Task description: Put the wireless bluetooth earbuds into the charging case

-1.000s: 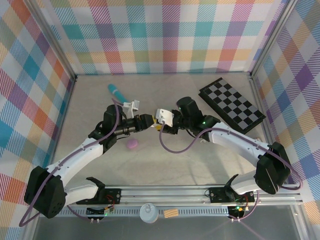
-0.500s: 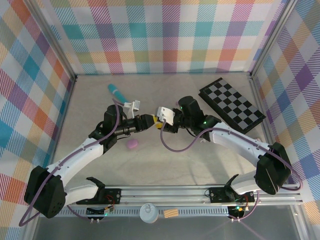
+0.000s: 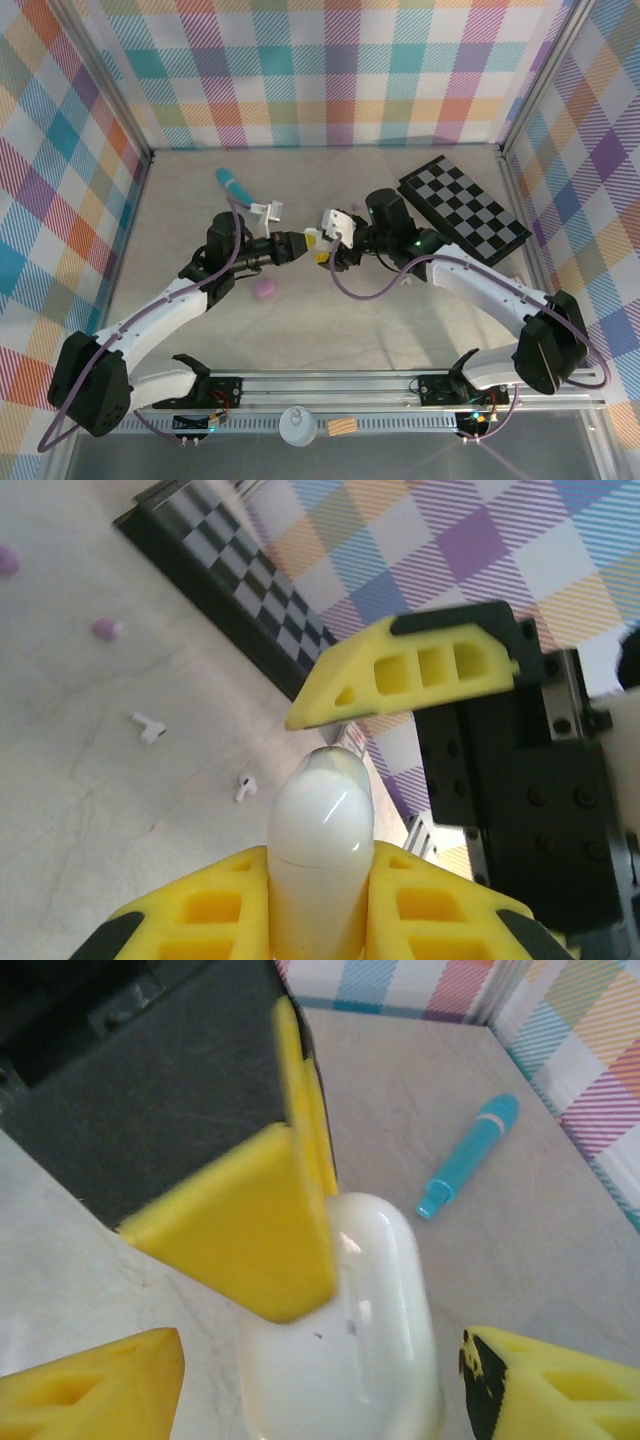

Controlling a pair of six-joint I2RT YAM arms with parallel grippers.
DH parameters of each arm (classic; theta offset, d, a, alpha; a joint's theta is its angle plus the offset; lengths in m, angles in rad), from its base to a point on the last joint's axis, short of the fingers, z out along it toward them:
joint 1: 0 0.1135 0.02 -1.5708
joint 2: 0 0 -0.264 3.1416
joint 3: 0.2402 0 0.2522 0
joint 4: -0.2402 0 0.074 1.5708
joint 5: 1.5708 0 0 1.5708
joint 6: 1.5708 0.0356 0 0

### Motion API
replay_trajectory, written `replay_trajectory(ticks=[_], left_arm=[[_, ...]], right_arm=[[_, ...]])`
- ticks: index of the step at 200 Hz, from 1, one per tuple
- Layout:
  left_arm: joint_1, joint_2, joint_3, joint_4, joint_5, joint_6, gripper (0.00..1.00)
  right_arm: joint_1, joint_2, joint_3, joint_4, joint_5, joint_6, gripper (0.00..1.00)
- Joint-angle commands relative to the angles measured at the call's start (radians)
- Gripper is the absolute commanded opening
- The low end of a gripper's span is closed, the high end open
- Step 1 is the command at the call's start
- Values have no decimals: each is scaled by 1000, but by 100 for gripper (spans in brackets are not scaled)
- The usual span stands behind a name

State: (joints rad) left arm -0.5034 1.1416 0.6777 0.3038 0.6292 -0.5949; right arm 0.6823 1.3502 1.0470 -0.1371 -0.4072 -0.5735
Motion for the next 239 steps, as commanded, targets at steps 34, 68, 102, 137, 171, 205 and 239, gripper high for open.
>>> replay_trajectory(ticks=[34,68,102,137,171,205,239], left_arm=[[-17,-45,-162,572,70,370,20],[-18,123,-215,1041,145,275,20],[-35,156,-185,1040,197,330,19],[-39,144,-177,1040,231,335,19],[-47,142,-178,1040,241,334,19],[-49,145,-172,1042,211,335,17],[-50,153,-165,1043,204,349,15]], right_arm=[[-148,-133,-24,38,-467,277,75],[-203,-101,25,27,-637,384,73],[-207,-79,45,22,-590,409,71],[-206,-68,30,72,-481,453,64],[-207,-60,3,159,-429,514,59],[-195,-47,24,110,-484,428,61],[-170,-30,36,64,-449,382,62]])
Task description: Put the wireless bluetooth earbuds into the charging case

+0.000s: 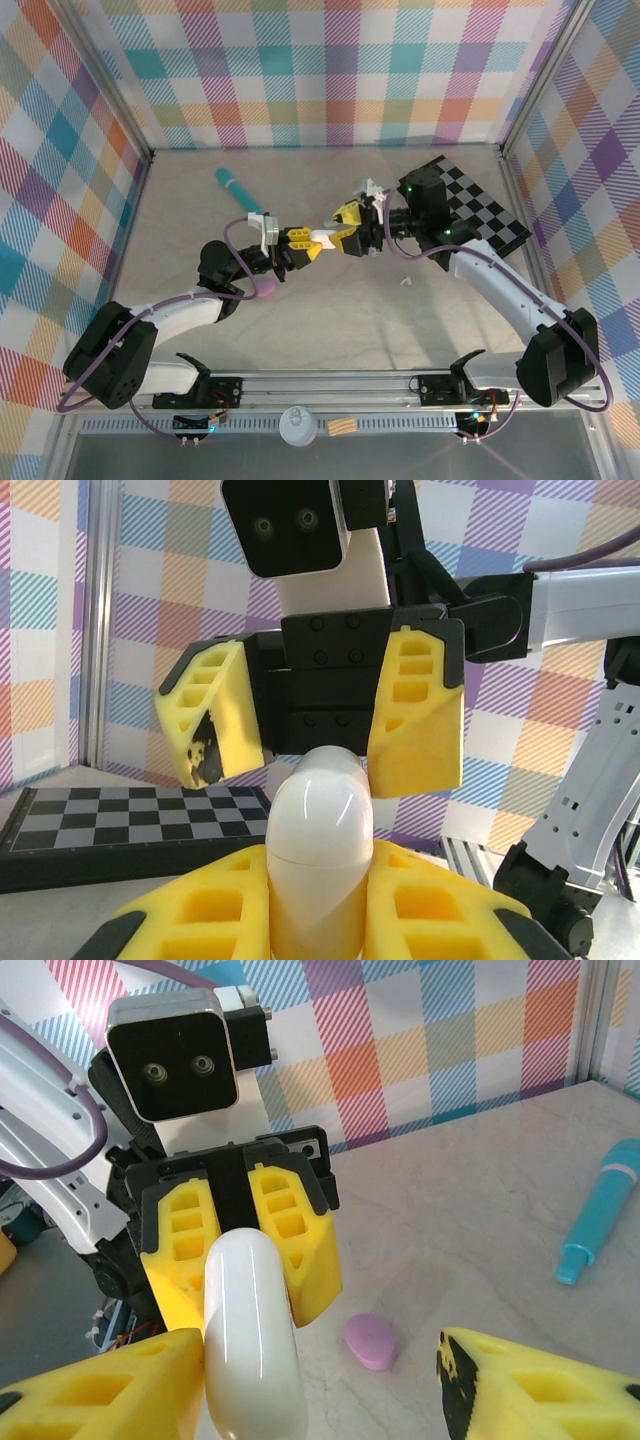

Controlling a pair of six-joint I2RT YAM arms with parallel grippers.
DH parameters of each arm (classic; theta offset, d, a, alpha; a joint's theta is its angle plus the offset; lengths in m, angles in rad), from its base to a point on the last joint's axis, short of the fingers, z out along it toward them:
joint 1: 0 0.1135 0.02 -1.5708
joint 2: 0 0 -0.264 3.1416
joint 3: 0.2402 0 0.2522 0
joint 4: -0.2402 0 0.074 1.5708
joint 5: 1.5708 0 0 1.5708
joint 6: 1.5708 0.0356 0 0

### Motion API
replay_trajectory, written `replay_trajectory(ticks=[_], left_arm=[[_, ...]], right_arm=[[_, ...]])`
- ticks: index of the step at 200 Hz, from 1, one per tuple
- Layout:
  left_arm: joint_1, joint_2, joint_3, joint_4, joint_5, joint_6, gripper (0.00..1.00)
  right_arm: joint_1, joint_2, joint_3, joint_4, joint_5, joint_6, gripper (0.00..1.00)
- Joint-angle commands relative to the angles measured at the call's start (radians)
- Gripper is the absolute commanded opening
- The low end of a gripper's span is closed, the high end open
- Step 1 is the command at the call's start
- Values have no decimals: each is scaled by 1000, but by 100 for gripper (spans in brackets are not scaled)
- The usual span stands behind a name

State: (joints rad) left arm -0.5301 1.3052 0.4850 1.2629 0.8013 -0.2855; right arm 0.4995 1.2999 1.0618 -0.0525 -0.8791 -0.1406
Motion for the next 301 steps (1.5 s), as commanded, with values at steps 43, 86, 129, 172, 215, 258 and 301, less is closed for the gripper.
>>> replay_trajectory(ticks=[43,86,129,172,215,258,301], left_arm=[[-25,-12,30,86,42,54,15],[-25,-20,-7,82,41,128,14],[-25,-25,-32,84,28,176,12],[-24,-28,-48,83,7,197,9],[-22,-18,-44,85,-20,198,11],[-15,-33,-64,89,-47,197,11],[-5,-51,-82,89,-52,197,11]], right_arm=[[13,12,31,-28,99,-44,62],[-27,28,61,41,132,75,62],[-30,58,85,43,114,95,66],[-29,-1,50,89,76,98,75],[-39,-124,-40,149,216,170,85],[-163,-174,-125,45,646,421,81],[-223,-72,-113,-227,718,524,77]])
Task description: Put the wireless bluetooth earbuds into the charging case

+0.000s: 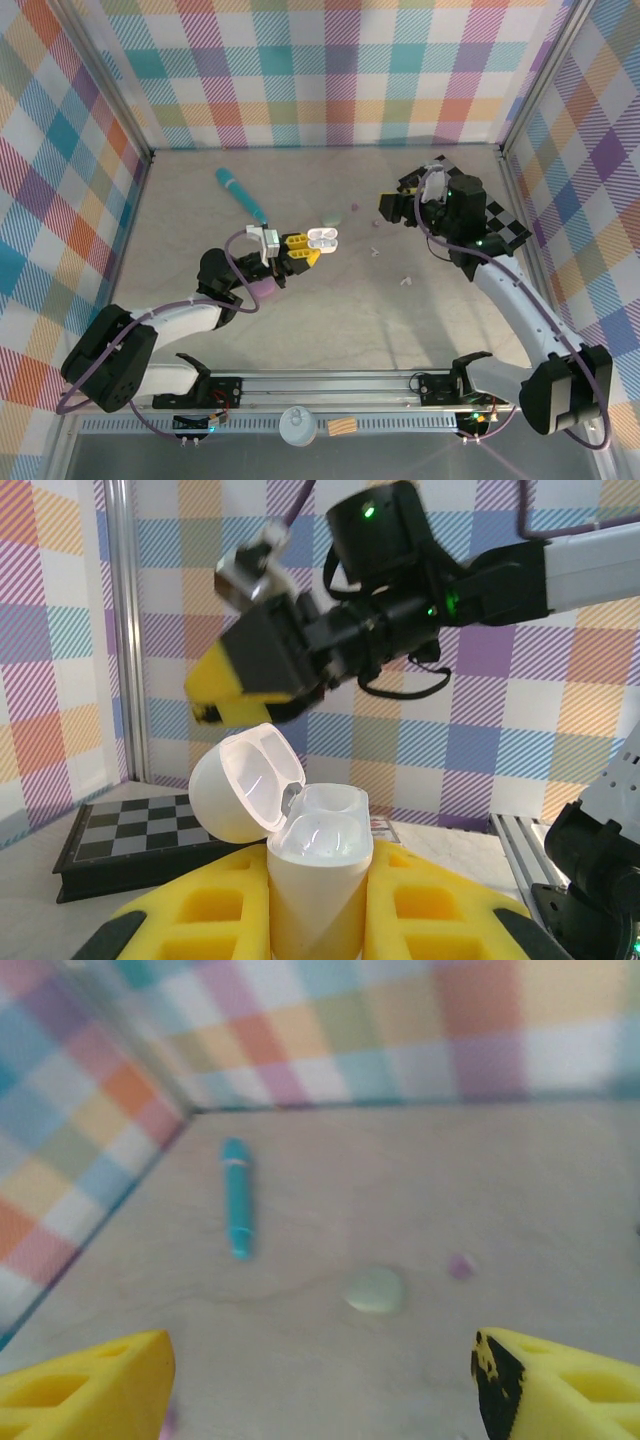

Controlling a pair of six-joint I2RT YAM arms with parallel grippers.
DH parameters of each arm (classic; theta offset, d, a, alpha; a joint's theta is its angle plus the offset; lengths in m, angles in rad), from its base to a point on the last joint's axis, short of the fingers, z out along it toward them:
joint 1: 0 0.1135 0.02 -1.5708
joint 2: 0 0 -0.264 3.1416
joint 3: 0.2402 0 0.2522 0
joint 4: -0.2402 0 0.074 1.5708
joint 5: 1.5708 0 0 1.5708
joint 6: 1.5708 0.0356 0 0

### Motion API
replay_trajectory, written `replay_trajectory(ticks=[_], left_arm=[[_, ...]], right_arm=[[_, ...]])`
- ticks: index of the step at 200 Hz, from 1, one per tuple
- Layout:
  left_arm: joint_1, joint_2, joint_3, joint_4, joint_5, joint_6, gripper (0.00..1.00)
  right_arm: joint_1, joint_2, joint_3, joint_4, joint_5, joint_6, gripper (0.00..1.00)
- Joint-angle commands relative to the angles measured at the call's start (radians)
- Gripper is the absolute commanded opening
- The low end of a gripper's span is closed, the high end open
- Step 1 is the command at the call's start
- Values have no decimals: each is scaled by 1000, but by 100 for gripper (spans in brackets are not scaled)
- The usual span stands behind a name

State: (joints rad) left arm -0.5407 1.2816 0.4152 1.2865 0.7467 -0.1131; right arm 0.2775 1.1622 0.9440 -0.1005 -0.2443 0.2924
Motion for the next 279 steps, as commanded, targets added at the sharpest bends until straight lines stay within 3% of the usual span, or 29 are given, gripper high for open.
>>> replay_trajectory(ticks=[1,37,93,149,279], left_arm=[[5,-28,-12,65,3,25,11],[7,-17,-14,63,25,16,11],[8,-28,-19,62,26,14,11],[10,-32,-19,62,28,7,11],[13,-45,-34,60,28,0,11]], right_arm=[[-2,73,8,-186,82,91,77],[-7,277,72,-331,39,181,70],[-6,465,-32,-75,-71,483,58],[-1,574,-50,47,-114,603,48],[-1,699,103,-6,-158,528,46]])
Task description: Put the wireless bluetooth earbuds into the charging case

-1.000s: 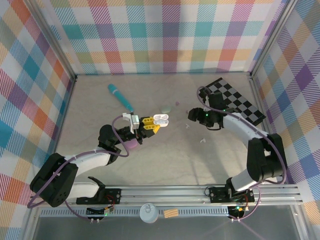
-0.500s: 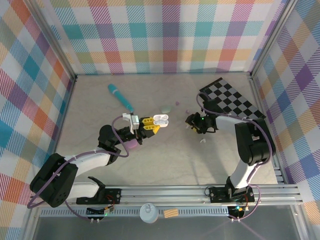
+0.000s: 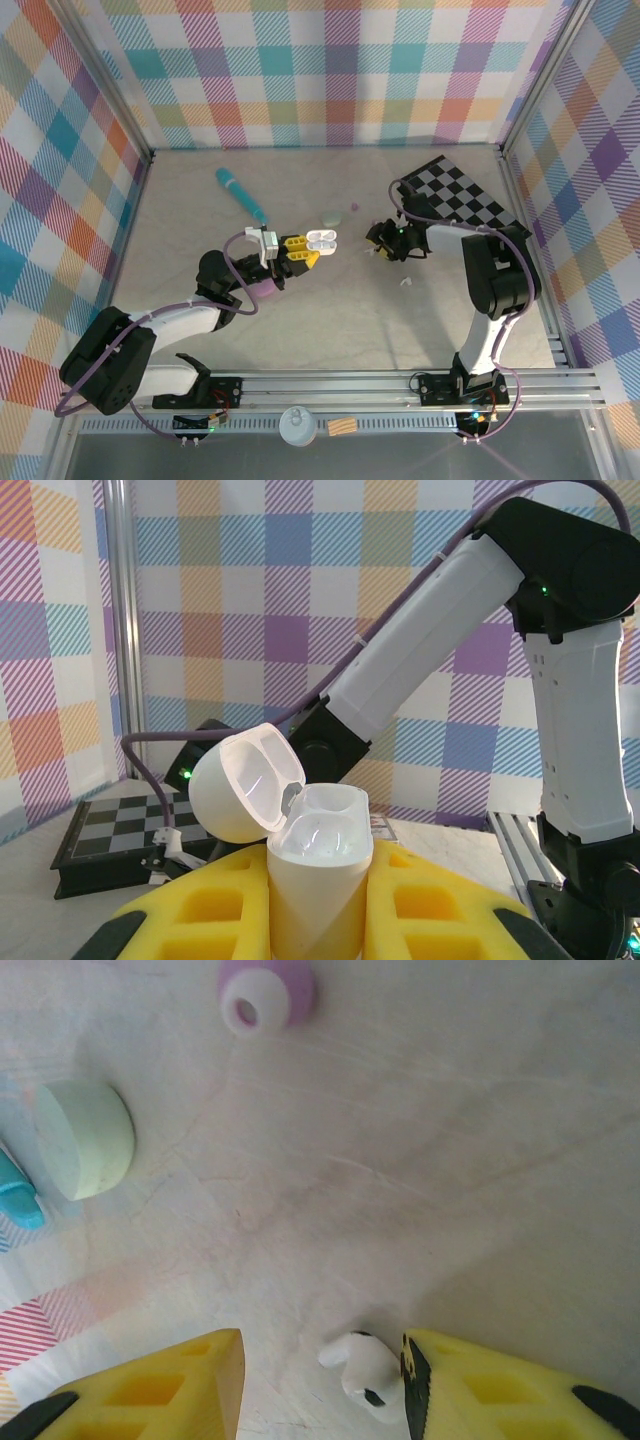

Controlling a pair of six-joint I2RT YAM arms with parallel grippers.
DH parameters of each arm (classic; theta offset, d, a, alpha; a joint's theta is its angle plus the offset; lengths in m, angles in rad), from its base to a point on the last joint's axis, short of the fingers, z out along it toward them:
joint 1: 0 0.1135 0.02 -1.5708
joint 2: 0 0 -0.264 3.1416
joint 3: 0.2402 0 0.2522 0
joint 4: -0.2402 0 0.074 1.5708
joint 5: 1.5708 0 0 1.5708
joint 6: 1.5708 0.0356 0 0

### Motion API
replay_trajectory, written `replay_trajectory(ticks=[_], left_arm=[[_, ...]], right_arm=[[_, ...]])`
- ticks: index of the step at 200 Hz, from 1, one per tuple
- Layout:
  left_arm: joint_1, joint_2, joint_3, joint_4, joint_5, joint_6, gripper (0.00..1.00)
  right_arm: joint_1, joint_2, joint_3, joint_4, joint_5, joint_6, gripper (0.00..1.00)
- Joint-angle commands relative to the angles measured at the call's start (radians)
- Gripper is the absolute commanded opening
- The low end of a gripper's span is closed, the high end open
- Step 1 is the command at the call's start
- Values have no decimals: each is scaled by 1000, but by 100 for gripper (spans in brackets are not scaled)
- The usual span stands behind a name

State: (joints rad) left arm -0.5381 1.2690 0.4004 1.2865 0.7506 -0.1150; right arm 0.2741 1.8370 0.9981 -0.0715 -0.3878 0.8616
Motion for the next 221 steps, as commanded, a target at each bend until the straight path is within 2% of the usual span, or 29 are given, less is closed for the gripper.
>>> replay_trajectory(ticks=[1,44,62,109,221], left_arm=[[10,-34,-19,60,24,2,11],[16,-51,-19,58,25,-5,11],[20,-62,-24,56,25,-6,11],[24,-53,-18,56,32,-8,11],[26,-49,-21,58,30,-13,11]], right_arm=[[2,25,51,-37,-14,-42,46],[2,32,107,-140,53,-150,46],[-1,5,95,-179,79,-192,43],[-1,-15,3,-101,14,-140,36],[0,20,-6,-55,-49,-117,24]])
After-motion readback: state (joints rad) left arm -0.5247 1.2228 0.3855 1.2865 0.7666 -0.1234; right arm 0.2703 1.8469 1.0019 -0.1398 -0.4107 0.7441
